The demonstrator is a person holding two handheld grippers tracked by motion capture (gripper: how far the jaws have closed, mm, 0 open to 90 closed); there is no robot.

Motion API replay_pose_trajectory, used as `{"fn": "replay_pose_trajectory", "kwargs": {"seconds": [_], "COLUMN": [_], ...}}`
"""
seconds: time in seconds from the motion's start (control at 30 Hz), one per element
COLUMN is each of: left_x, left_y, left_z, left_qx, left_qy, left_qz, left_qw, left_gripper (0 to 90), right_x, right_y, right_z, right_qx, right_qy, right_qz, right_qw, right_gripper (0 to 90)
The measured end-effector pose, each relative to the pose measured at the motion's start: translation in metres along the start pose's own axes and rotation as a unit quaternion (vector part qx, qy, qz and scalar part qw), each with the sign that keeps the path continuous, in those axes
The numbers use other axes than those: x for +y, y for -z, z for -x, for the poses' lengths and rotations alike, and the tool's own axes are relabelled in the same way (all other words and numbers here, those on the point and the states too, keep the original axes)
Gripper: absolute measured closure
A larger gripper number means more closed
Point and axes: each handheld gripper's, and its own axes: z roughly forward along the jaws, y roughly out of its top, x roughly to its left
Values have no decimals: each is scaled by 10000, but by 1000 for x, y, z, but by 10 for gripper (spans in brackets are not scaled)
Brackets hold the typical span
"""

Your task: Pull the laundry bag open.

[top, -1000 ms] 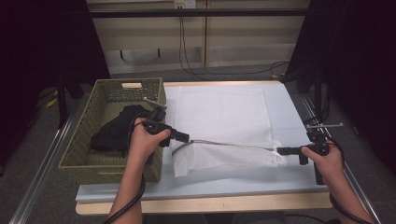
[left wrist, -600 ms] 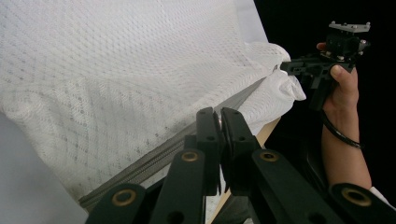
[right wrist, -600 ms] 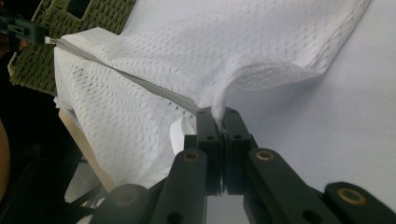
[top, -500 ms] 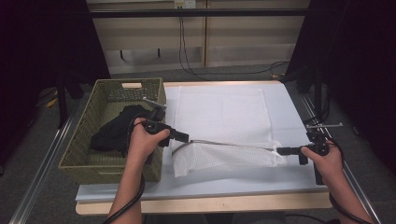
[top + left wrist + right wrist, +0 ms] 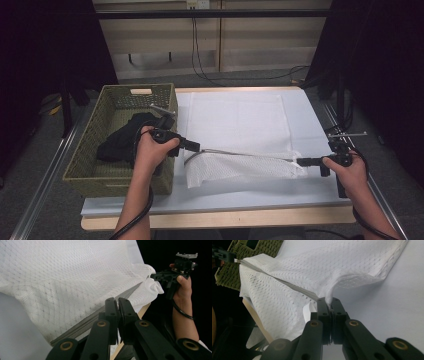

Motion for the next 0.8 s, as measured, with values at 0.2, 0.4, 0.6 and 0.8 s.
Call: {"fn": "replay_pose_trajectory", "kwargs": {"seconds": [0.2, 0.4, 0.6, 0.8], "left_x": [-1, -1, -1, -1], "left_y": [5, 5, 6, 6], "left_z": [-2, -2, -1, -1], "left_qx": [45, 90, 49, 58], "left_qy": [8, -10, 54, 50], "left_qz": [68, 48, 61, 75], "left_qw": [10000, 9999, 10000, 9999], "left_gripper": [867, 867, 867, 867], "right_x": [0, 0, 0, 0], "right_y": [2, 3, 2, 3], "right_z": [2, 1, 1, 1], "right_qx": [-35, -35, -49, -24], "right_qy": [-26, -28, -19, -23], "right_qz": [28, 33, 26, 28], "right_qw": [10000, 10000, 10000, 10000], "right_gripper": [893, 893, 893, 893]}}
